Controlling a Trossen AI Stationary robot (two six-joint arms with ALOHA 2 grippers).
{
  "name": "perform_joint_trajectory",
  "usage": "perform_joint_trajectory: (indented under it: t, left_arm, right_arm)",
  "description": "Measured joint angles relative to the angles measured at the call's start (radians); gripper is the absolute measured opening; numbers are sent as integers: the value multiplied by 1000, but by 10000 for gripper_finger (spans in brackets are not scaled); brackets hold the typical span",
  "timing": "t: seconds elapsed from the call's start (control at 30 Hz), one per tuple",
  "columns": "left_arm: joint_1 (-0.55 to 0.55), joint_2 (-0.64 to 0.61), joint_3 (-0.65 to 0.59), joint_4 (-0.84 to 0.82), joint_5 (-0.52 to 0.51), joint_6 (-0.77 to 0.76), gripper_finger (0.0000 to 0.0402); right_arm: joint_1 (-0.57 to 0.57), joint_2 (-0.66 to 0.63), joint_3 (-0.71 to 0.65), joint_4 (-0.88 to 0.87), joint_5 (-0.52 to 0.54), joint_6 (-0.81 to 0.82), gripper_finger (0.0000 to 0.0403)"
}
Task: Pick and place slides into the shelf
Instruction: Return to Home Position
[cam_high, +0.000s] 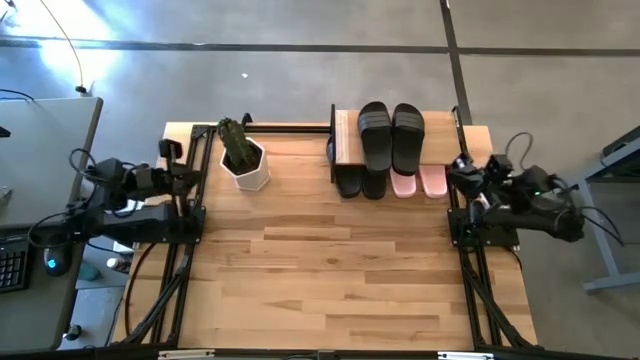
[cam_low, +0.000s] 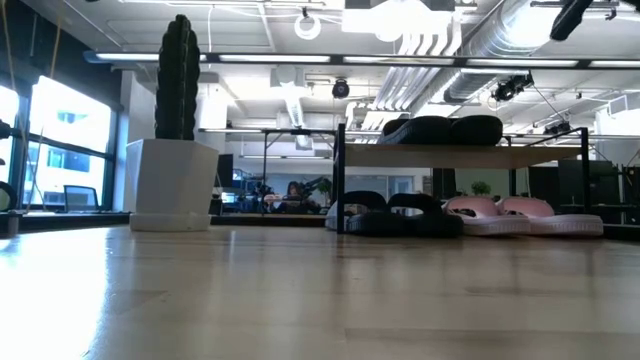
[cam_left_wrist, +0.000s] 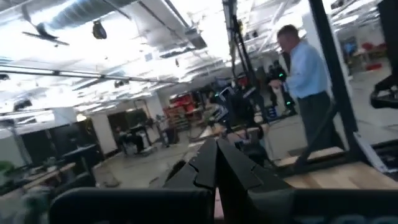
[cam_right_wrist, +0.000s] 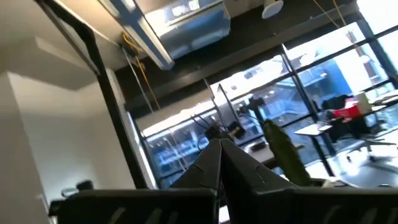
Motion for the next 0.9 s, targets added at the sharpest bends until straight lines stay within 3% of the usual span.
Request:
perform_joint_trajectory:
  t: [0.2, 0.4, 0.63, 0.9]
  left_arm:
    - [0, 1, -145, 179, 30, -62, 0]
    - [0, 1, -295, 349, 40, -135, 0]
    - [0, 1, -416, 480, 42, -196, 0]
    - [0, 1, -482, 478, 38, -218, 0]
  right_arm:
    - [0, 0, -157, 192, 3, 74, 0]
    - [0, 0, -251, 263, 4, 151, 0]
    - [0, 0, -302, 286, 25, 193, 0]
    - [0, 0, -303, 181, 30, 261, 0]
